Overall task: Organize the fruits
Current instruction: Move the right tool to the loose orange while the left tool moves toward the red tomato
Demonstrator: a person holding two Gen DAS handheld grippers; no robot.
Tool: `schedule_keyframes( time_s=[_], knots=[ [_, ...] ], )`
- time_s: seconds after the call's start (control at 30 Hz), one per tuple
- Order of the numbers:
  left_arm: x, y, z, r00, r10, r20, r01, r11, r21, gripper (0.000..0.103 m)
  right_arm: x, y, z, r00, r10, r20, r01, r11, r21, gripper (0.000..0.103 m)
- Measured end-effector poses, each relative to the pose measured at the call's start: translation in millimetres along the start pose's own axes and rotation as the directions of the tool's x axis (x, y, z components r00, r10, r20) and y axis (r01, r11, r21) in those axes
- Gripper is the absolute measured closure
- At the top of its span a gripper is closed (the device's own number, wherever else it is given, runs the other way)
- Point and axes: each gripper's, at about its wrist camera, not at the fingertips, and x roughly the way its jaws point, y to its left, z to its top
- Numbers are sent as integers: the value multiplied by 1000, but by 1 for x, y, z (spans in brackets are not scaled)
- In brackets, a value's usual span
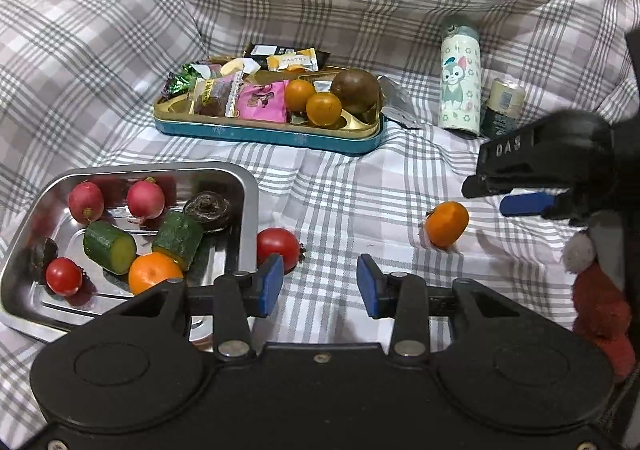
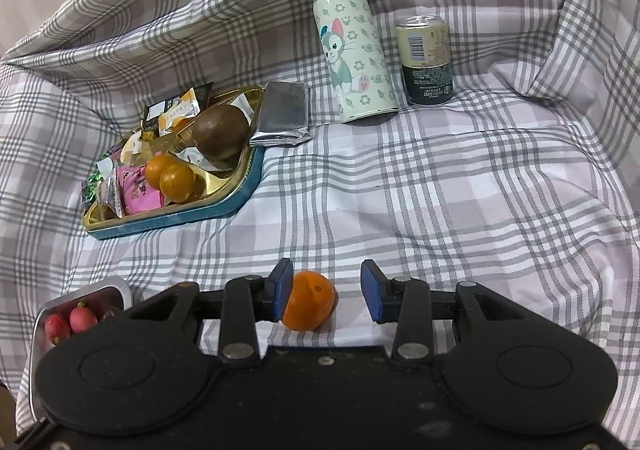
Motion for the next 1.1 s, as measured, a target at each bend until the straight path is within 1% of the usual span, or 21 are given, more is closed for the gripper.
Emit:
schedule_keyframes(
  time_s=[0.1, 0.2, 0.3, 0.47, 0.57, 0.67, 0.77, 0.83, 1.0, 1.1],
  knots=[
    [4, -13, -6, 999, 33, 23, -33, 999, 26, 55, -2, -1, 0, 1000, 2, 8, -2, 1000, -8, 62],
    [9, -21, -10, 998, 46, 33, -47, 998, 41, 55, -2, -7, 1, 1000, 3, 3, -3, 1000, 8, 62],
    [14, -22, -11, 998, 55, 27, -55, 998, 23, 54, -2, -13, 2, 1000, -1, 0, 1, 1000, 29, 62],
    [23, -20, -14, 993, 113, 43, -113, 994, -3, 54, -5, -15, 1, 1000, 2, 6, -3, 999, 35, 62],
    [32, -17, -15, 992, 123, 20, -123, 992, -24, 53, -5, -13, -1, 1000, 6, 9, -6, 1000, 21, 62],
    [40, -12, -15, 990, 139, 2, -139, 988, -62, 50, -5, -11, -1, 1000, 13, 10, -13, 1000, 12, 62],
    [47, -8, -15, 987, 158, -13, -158, 983, -95, 51, -5, -9, -1, 1000, 18, 9, -18, 1000, 5, 62],
    [51, -7, -14, 989, 149, -20, -150, 984, -97, 50, -4, -8, -1, 1000, 21, 7, -21, 1000, -3, 62],
    [56, -8, -12, 987, 159, -13, -160, 982, -100, 50, -1, -5, -2, 1000, 14, 0, -14, 1000, -20, 62],
    [62, -7, -7, 990, 139, -25, -141, 986, -93, 50, -1, -7, -2, 1000, 10, -2, -10, 1000, -16, 62]
  ],
)
